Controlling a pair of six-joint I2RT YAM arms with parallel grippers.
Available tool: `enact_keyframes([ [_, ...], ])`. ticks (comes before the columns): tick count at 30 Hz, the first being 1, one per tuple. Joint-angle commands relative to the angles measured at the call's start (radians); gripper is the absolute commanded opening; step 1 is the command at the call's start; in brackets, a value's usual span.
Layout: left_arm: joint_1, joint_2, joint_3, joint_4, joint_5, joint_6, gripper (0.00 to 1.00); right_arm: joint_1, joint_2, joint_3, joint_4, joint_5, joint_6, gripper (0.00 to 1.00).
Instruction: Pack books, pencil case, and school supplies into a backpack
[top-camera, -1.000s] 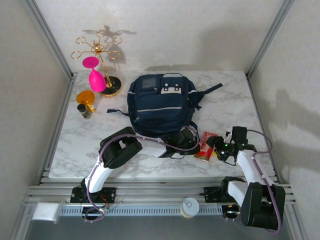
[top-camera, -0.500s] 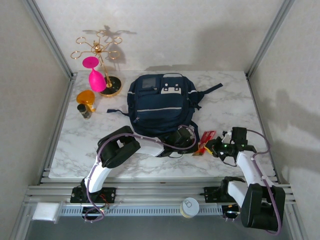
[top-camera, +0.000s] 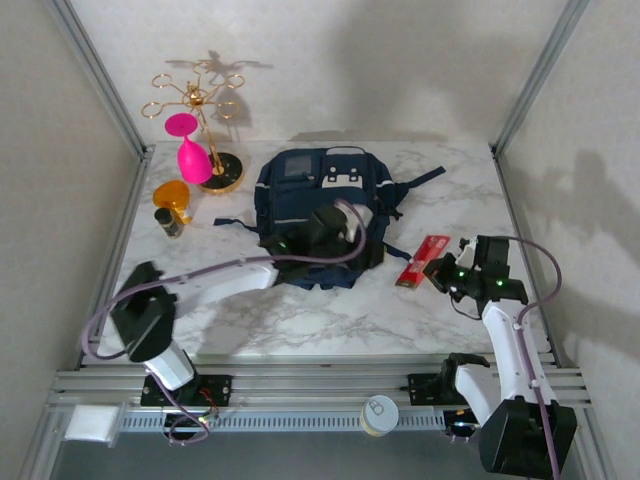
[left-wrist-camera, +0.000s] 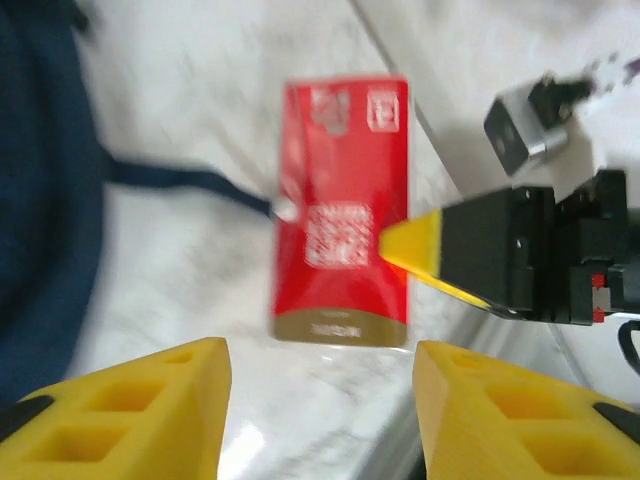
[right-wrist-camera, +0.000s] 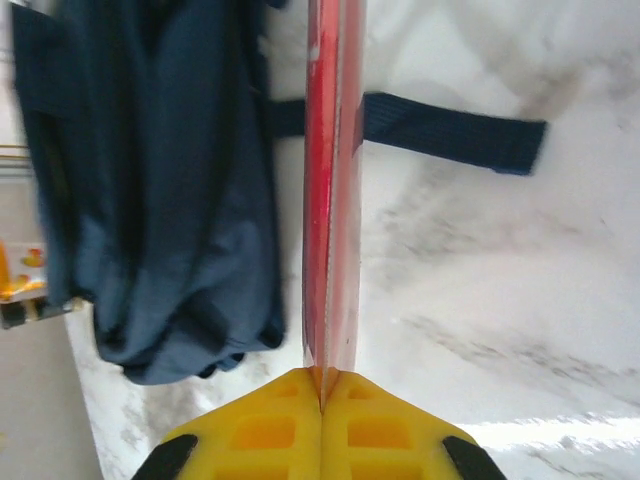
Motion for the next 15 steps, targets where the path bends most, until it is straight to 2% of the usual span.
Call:
enact_keyframes([
  [1,0.075,-0.036,0.01,-0.309,-0.195,0.37,0.57,0.014,0.012,0.043,-0.014,-0.098,0.004,0.0],
  [4,0.108,-0.047,-0.029,-0.338,-0.304,0.545,0.72,0.045,0.022,0.072,0.008,-0.11,0.031,0.0],
  [6,0.121,-0.035,-0.047,-0.327,-0.325,0.634,0.79,0.058,0.029,0.062,0.059,-0.163,0.062,0.0],
  [11,0.139,0.041,-0.035,-0.328,-0.336,0.774,0.87,0.096,0.049,0.092,0.073,-0.147,0.074,0.0],
  [15,0.171,0.101,-0.018,-0.294,-0.419,0.826,0.88,0.119,0.051,0.072,0.105,-0.15,0.093,0.0],
])
